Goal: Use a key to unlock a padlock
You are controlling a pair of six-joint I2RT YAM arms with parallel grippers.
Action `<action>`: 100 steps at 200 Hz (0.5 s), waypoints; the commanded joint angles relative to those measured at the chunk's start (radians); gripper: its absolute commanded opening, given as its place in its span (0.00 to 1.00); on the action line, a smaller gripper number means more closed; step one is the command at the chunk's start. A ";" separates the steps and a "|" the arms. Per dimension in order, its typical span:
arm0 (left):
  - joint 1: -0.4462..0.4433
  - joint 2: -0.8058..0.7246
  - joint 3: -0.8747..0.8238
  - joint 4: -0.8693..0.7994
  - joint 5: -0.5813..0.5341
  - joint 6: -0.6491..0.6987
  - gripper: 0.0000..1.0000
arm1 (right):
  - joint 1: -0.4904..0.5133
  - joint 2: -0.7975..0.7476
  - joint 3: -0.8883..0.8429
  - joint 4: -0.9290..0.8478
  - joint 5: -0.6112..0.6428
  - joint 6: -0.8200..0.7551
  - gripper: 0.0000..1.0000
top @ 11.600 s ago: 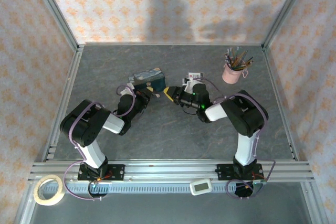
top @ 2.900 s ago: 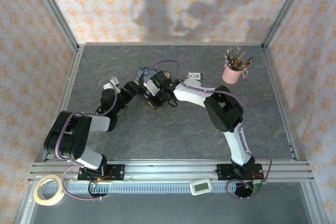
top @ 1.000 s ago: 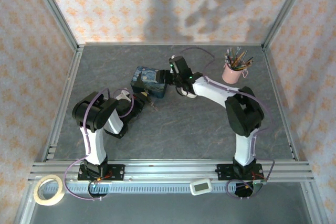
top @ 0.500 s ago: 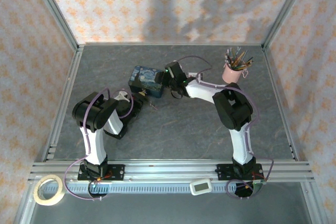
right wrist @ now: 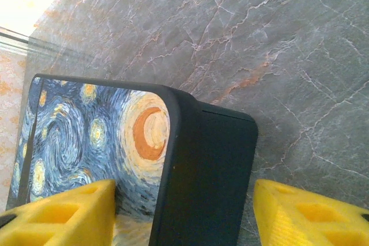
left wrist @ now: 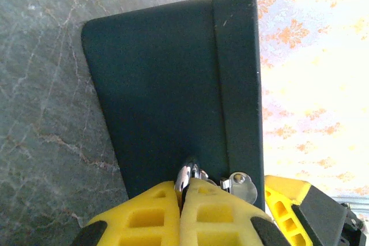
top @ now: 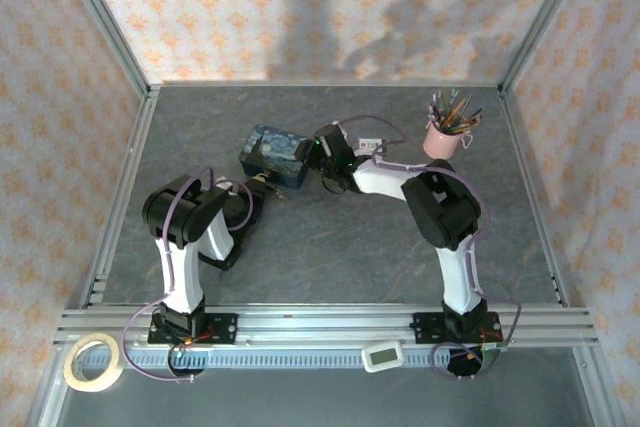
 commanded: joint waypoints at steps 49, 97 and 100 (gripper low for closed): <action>0.040 0.039 -0.036 0.196 -0.090 -0.037 0.00 | -0.017 0.015 -0.026 -0.053 0.090 0.021 0.60; 0.064 0.050 -0.060 0.268 -0.124 -0.056 0.00 | -0.017 0.024 -0.018 -0.049 0.094 0.027 0.60; 0.063 0.052 -0.055 0.268 -0.119 -0.056 0.00 | -0.017 0.025 -0.018 -0.046 0.090 0.026 0.60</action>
